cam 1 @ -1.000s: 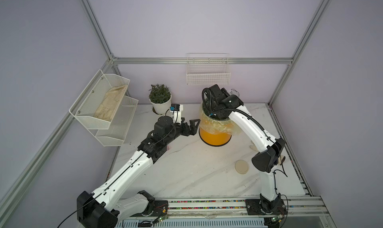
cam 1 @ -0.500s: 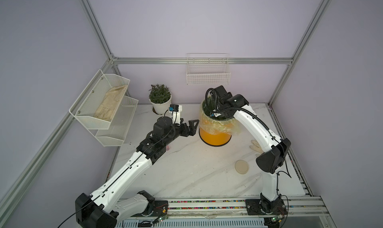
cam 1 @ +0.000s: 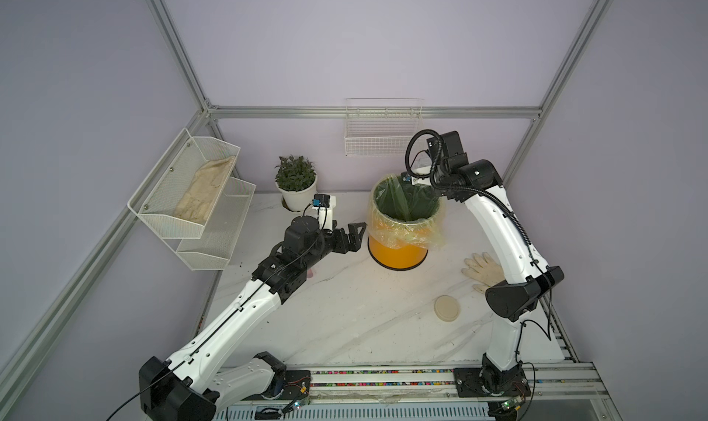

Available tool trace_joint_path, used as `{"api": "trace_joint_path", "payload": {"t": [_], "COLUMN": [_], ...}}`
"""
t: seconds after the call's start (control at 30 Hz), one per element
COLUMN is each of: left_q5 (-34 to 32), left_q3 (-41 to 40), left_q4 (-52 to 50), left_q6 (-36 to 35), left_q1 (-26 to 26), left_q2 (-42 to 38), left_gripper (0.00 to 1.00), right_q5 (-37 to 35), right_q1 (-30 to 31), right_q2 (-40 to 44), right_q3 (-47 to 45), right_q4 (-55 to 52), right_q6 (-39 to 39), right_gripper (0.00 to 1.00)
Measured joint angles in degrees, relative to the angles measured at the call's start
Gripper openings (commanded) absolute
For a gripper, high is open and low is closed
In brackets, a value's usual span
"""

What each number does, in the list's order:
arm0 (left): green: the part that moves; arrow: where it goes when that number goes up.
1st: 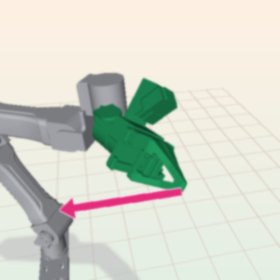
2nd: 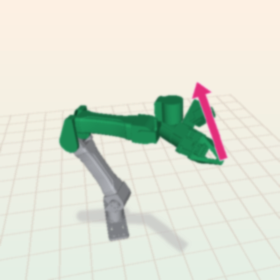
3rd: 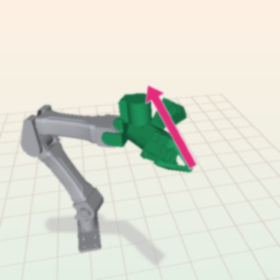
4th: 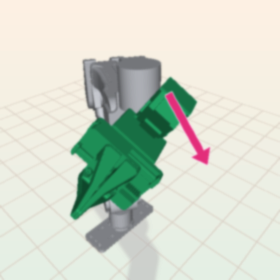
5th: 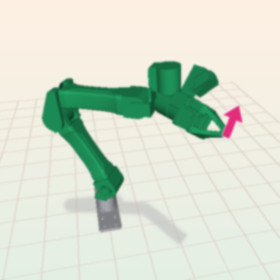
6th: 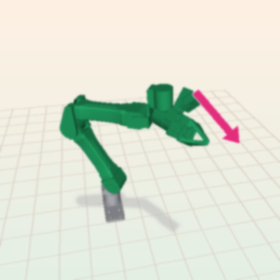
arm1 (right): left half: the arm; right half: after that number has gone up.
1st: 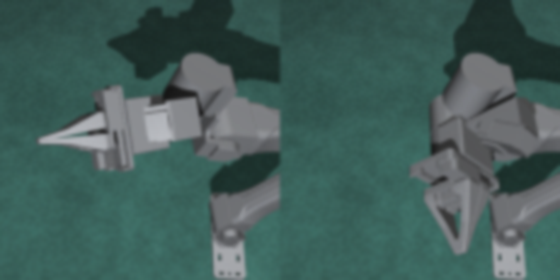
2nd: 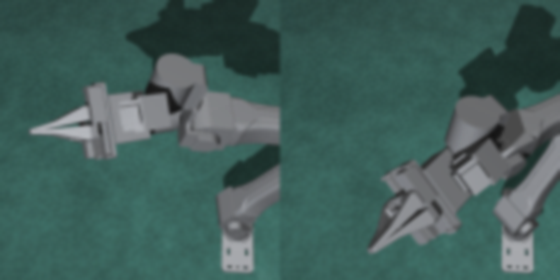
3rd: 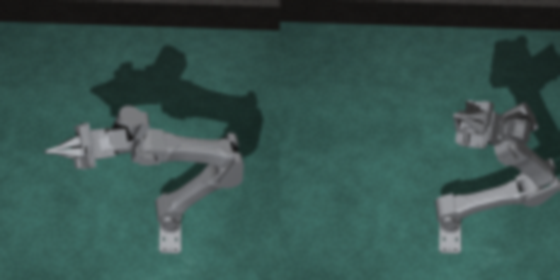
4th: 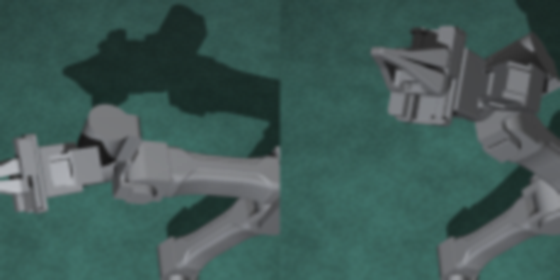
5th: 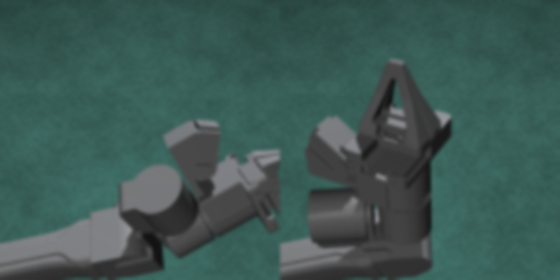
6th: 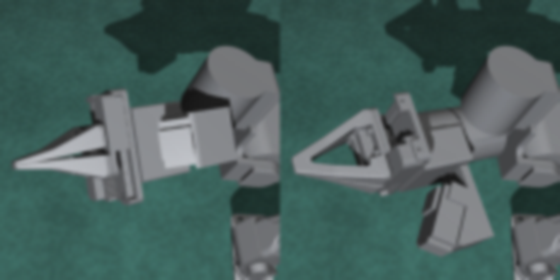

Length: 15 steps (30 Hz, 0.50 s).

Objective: Empty expired oatmeal from jars
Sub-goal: Pour the expired oatmeal into the trash bin.

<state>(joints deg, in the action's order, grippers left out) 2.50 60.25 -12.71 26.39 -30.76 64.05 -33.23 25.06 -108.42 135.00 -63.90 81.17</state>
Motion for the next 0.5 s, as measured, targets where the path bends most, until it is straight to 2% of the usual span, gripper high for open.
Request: {"api": "trace_joint_path", "payload": {"t": [0.17,0.3,0.5], "left_q5": [0.1,0.3,2.8], "left_q3": [0.0,0.0,0.0], "left_q4": [-0.3,-0.3,-0.3], "left_q6": [0.0,0.0,0.0], "left_q1": [0.0,0.0,0.0], "left_q2": [0.0,0.0,-0.1], "left_gripper": [1.0,1.0,1.0], "right_q5": [9.6,17.0,31.8], "right_q1": [0.1,0.2,0.2], "right_q2": [9.9,16.3,26.6], "right_q3": [-10.1,-14.6,-22.3], "right_q4": [0.2,0.0,-0.9], "right_q6": [-8.5,-15.5,-23.8], "right_gripper": [0.02,0.02,0.02]}}
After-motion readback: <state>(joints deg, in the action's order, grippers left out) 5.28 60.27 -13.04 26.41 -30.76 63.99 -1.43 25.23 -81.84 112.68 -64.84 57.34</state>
